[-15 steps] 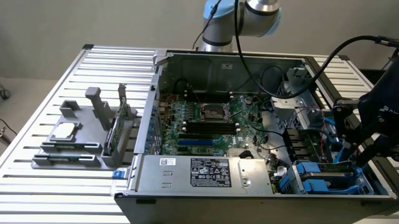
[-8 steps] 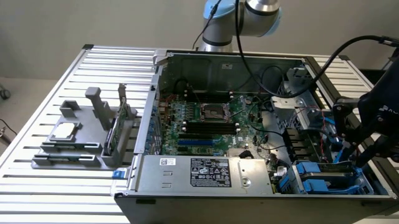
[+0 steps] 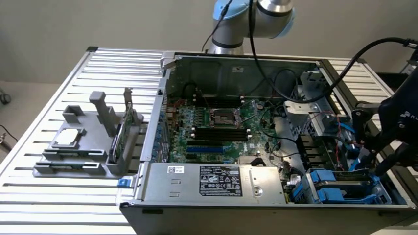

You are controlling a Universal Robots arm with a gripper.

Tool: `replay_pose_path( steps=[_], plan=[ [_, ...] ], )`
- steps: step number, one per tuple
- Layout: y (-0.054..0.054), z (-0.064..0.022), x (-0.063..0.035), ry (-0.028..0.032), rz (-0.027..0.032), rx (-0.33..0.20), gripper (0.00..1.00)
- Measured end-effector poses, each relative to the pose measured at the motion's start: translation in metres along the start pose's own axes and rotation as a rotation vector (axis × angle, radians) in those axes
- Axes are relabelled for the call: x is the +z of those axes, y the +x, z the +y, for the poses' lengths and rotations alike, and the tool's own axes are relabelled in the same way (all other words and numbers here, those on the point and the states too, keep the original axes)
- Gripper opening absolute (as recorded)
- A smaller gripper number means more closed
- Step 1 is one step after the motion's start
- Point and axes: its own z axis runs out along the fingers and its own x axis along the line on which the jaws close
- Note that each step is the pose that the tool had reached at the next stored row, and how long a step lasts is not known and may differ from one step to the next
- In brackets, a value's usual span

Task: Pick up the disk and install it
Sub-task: 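Insert the first disk wire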

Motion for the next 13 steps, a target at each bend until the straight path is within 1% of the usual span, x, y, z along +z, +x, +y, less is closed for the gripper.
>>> replay_pose_path(
  steps=[2, 5, 8, 13],
  plan=[
    [-0.0026, -0.0002, 0.0000, -0.0021, 0.0020, 0.000, 0.29],
    [-0.0035, -0.0013, 0.0001, -0.0088, 0.0084, 0.011, 0.29],
    [-0.0036, -0.0014, 0.0005, -0.0149, 0.0148, 0.034, 0.29],
    [-0.0036, -0.0015, 0.0026, -0.0131, 0.0157, 0.090, 0.29]
  ],
)
